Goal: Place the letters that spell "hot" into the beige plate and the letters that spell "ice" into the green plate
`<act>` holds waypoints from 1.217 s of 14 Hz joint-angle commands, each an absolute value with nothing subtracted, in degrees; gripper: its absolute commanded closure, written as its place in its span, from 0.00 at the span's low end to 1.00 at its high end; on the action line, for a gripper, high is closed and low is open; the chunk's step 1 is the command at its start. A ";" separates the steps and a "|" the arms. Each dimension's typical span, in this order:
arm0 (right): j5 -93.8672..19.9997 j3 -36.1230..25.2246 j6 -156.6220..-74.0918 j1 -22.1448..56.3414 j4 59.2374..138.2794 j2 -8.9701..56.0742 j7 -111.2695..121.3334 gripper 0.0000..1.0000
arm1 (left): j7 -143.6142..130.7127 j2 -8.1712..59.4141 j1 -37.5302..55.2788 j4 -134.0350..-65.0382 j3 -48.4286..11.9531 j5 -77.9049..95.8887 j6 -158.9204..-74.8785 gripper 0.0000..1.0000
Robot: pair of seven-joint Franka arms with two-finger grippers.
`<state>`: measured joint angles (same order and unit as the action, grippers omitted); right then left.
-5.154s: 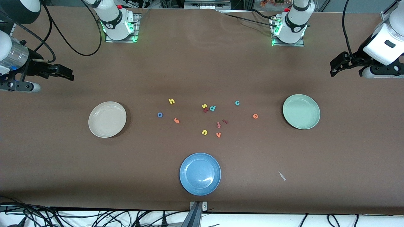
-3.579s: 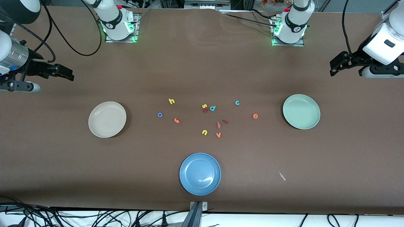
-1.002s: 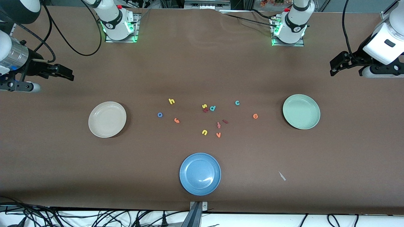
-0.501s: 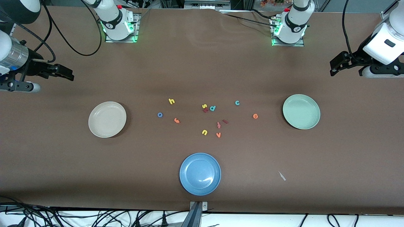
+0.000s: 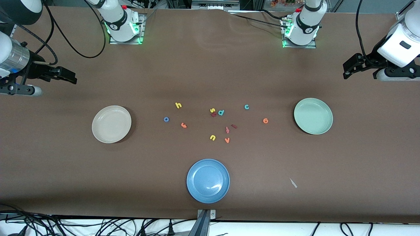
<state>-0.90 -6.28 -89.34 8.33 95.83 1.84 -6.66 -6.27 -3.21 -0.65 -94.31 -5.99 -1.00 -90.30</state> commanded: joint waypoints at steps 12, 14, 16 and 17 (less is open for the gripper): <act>-0.35 -6.33 -89.56 8.09 94.66 2.20 -5.89 0.00 | -5.18 -2.29 -0.44 -92.20 -5.71 -0.62 -88.42 0.00; -0.35 -6.33 -89.65 8.09 94.66 2.20 -5.89 0.00 | -5.10 -2.29 -0.44 -92.20 -5.71 -0.62 -88.42 0.00; -0.35 -6.33 -89.65 8.09 94.66 2.20 -5.89 0.00 | -5.18 -2.29 -0.44 -92.20 -5.71 -0.62 -88.42 0.00; -0.35 -6.33 -89.74 8.09 94.75 2.20 -5.89 0.00 | -5.19 -2.29 -0.44 -92.28 -5.71 -0.62 -88.42 0.00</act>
